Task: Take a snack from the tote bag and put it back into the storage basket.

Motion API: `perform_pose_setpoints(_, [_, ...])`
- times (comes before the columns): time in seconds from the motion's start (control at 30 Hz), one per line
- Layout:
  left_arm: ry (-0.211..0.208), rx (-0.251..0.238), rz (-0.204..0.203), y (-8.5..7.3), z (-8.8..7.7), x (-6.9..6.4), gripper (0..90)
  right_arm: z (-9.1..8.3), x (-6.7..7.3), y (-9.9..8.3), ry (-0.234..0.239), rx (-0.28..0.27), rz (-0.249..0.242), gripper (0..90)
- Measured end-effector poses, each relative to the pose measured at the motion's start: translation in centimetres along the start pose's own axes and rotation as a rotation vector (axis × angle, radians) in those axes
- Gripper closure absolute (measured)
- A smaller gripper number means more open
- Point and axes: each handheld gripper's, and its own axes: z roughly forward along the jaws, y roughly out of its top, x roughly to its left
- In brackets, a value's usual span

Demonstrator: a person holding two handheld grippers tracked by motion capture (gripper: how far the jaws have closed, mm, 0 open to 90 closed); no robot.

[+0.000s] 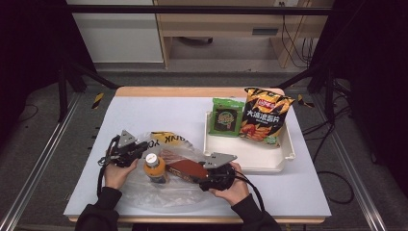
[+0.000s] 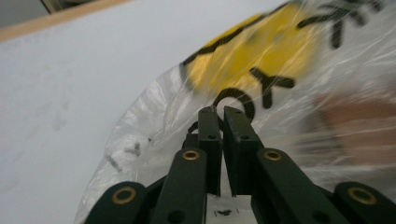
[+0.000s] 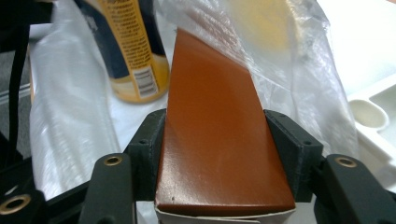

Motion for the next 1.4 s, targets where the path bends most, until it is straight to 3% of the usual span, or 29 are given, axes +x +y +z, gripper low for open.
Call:
perform_pose_setpoints(0.37, [-0.015,-0.108,0.077,0.7,-4.1,-1.4,84.7,0.9,0.5,-0.2,-0.004,0.013,0.012,39.9])
perform_pose_setpoints(0.57, [-0.048,-0.146,0.061,1.3,-5.7,-2.1,82.2,-0.4,0.5,0.8,-0.019,-0.047,0.030,36.1])
perform_pose_setpoints(0.7, [-0.075,-0.104,0.065,1.0,-5.3,-2.7,82.2,-0.2,0.5,1.3,-0.028,-0.033,0.034,34.6])
perform_pose_setpoints(0.97, [-0.143,0.066,0.079,-1.0,-1.5,-3.0,86.6,1.7,0.7,1.2,-0.016,0.052,0.046,33.8])
perform_pose_setpoints(1.07, [-0.137,0.091,0.070,-1.4,-0.5,-2.9,87.0,2.4,0.6,1.1,-0.018,0.079,0.042,38.5])
perform_pose_setpoints(1.2, [-0.099,0.120,0.074,-1.7,0.5,-2.8,87.7,2.9,0.7,1.0,-0.033,0.104,0.032,42.8])
perform_pose_setpoints(1.4, [-0.048,0.079,0.078,-1.2,0.5,-2.5,90.0,2.7,0.9,1.0,-0.028,0.107,0.011,44.0])
